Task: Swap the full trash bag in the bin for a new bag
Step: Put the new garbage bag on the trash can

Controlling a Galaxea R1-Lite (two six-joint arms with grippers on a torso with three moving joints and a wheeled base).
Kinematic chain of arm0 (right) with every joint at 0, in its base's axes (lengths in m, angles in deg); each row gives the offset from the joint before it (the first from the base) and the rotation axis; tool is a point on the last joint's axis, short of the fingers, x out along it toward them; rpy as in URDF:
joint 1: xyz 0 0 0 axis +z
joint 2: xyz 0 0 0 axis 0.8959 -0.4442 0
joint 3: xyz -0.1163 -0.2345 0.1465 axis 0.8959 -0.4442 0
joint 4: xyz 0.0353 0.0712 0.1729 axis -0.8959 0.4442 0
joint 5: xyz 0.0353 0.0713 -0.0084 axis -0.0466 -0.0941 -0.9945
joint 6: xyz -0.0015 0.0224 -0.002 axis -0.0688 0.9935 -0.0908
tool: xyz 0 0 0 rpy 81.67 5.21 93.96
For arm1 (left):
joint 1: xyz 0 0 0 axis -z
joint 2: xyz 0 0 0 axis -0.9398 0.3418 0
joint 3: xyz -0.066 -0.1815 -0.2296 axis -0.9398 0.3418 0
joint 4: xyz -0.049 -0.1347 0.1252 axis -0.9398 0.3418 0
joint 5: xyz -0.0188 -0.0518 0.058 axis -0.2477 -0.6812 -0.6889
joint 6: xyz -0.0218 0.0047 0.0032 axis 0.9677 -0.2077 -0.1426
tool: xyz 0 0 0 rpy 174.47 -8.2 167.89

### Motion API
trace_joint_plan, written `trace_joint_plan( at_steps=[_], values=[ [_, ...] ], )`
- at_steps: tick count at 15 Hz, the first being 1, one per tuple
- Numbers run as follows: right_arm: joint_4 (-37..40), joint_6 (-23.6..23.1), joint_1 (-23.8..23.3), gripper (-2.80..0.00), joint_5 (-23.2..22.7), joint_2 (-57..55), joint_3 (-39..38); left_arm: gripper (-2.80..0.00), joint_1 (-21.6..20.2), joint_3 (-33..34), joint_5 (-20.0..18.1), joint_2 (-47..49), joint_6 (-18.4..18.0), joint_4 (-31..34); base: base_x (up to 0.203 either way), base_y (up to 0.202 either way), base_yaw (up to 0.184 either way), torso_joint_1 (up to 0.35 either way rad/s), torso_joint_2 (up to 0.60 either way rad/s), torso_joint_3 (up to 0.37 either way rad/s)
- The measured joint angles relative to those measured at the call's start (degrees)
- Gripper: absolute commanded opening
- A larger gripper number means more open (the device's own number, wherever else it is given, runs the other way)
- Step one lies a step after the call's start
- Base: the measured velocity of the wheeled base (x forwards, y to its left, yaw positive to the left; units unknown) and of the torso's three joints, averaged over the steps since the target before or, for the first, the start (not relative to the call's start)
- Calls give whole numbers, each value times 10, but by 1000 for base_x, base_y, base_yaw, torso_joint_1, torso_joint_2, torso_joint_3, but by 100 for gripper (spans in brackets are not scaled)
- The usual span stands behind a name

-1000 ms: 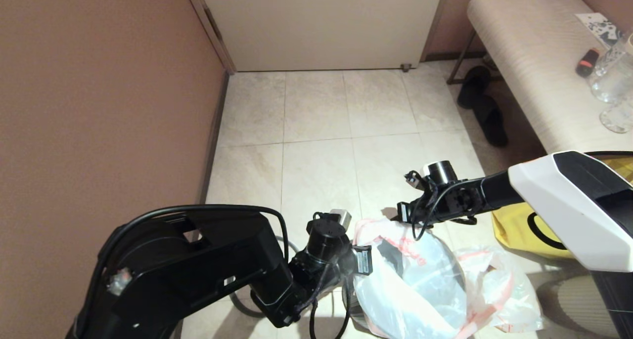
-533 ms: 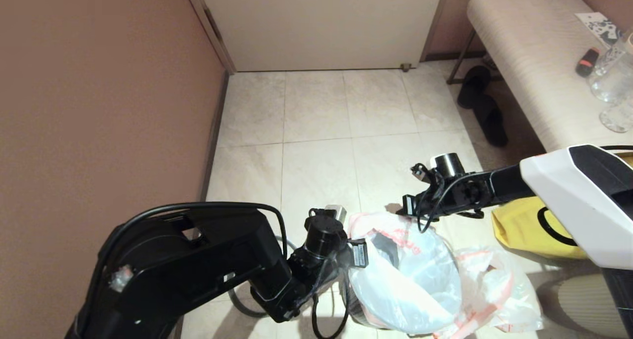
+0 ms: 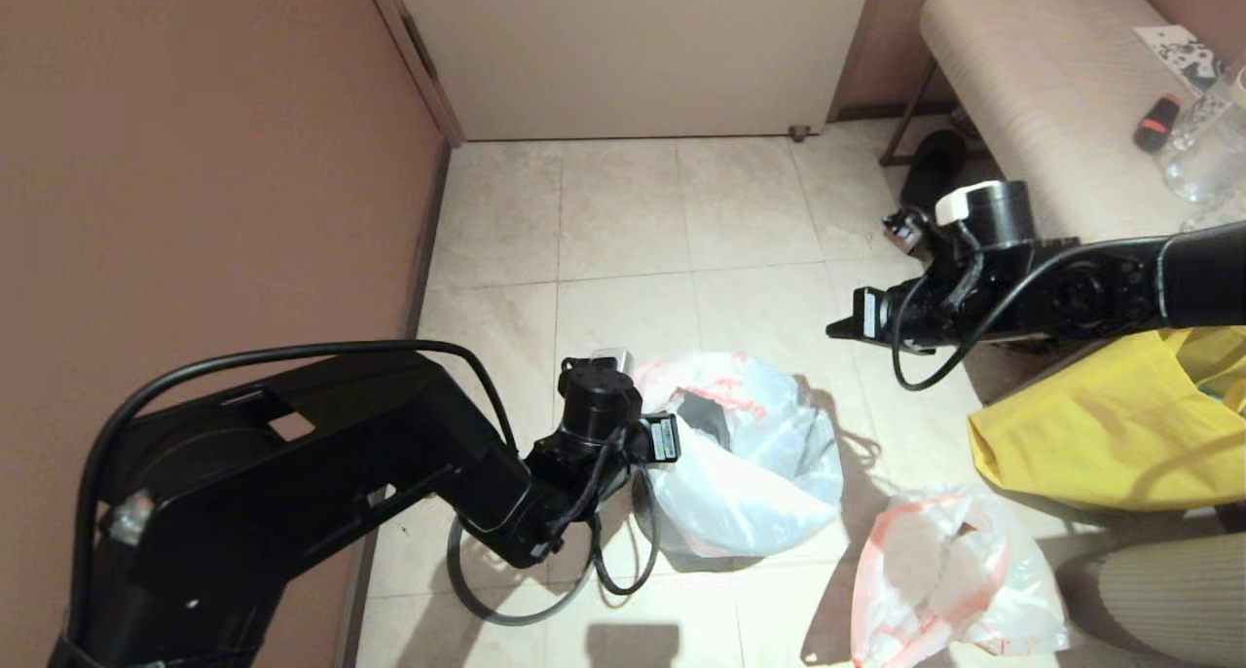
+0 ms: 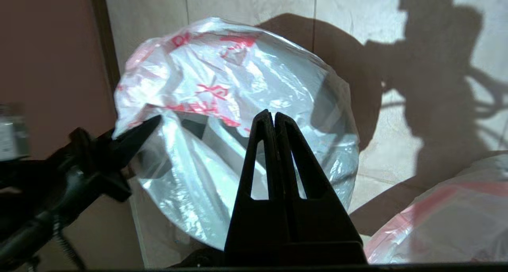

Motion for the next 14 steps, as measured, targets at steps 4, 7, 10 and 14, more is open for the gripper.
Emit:
trace_joint_plan(
  at_steps=[4, 7, 10, 14],
  values=[
    [-2, -3, 14, -280, 8, 57, -26, 0, -4, -12, 10, 12, 0, -1, 0, 0, 0, 0, 0, 0],
    [-1, -5, 23, -280, 24, 68, -29, 0, -2, -11, 12, 3, -2, 3, 0, 0, 0, 0, 0, 0],
    [3, -4, 35, -280, 33, 76, -30, 0, 9, 4, 10, -50, -14, 43, 0, 0, 0, 0, 0, 0],
    [3, -4, 46, -280, 65, 83, -31, 0, 18, 6, 9, -109, -19, 125, 0, 0, 0, 0, 0, 0]
  ],
)
